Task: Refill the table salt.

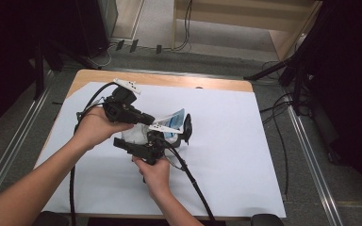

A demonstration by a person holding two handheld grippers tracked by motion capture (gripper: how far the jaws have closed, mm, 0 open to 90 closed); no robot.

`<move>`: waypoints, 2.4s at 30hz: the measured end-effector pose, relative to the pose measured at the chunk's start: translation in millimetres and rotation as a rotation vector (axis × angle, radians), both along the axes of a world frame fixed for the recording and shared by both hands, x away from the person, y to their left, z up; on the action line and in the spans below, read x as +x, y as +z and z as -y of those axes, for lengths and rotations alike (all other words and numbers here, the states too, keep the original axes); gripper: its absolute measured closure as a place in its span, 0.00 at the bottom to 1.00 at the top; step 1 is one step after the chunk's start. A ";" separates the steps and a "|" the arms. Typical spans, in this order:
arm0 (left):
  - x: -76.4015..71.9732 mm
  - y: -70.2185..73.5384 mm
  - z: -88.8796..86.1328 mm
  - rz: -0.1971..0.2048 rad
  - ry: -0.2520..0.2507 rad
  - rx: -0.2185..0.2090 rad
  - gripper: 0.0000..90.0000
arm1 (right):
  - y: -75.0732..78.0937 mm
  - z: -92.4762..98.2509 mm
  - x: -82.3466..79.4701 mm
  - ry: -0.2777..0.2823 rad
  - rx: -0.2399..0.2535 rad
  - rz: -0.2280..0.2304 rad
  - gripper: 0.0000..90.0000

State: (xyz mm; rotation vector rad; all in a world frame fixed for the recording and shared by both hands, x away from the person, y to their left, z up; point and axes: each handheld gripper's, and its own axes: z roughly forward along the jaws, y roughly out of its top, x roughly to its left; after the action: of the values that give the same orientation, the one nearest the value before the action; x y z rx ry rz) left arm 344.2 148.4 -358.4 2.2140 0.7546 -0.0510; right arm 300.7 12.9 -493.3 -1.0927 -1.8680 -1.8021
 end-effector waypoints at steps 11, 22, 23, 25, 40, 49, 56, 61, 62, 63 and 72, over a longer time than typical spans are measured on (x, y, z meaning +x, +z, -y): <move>0.2 2.1 1.8 0.000 -0.004 -0.001 0.99 | 1.2 0.4 0.2 -0.002 0.018 -0.001 0.61; 0.6 3.1 2.8 0.002 -0.010 0.002 0.99 | 1.5 0.9 0.7 -0.004 0.025 0.005 0.61; 0.5 3.2 2.9 0.004 -0.008 0.005 0.99 | 1.4 0.8 0.8 -0.004 0.025 0.003 0.61; 0.8 3.3 2.6 0.004 -0.016 0.007 0.99 | 1.4 0.7 0.7 -0.004 0.027 0.002 0.61; 0.5 4.6 5.2 0.005 -0.010 0.011 0.99 | 1.7 1.3 0.5 -0.014 0.021 0.005 0.61; 0.4 2.1 2.1 -0.002 -0.005 0.004 0.99 | 0.6 -0.2 0.0 -0.006 0.024 -0.005 0.61; 0.4 0.5 0.9 -0.006 -0.005 -0.002 0.98 | 0.6 -0.4 -0.5 -0.005 0.020 -0.005 0.61; 0.7 -0.3 0.0 -0.005 -0.013 0.010 0.97 | 1.0 -0.4 -0.7 -0.006 0.022 -0.003 0.62; 0.7 -1.2 0.4 -0.008 -0.010 0.009 0.97 | 1.3 -0.2 -0.7 -0.007 0.022 -0.003 0.62; 0.4 -2.2 0.9 -0.012 -0.007 0.011 0.96 | 1.8 0.2 -0.8 -0.008 0.026 -0.006 0.62; -0.7 -0.3 -4.2 -0.012 -0.011 0.017 0.95 | 2.9 1.5 -0.7 -0.013 0.026 0.000 0.62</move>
State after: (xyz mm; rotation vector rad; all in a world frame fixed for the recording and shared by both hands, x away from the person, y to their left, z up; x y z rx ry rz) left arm 343.5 152.6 -358.8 2.2360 0.7518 -0.0630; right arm 300.1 11.4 -490.4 -1.0973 -1.8363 -1.8288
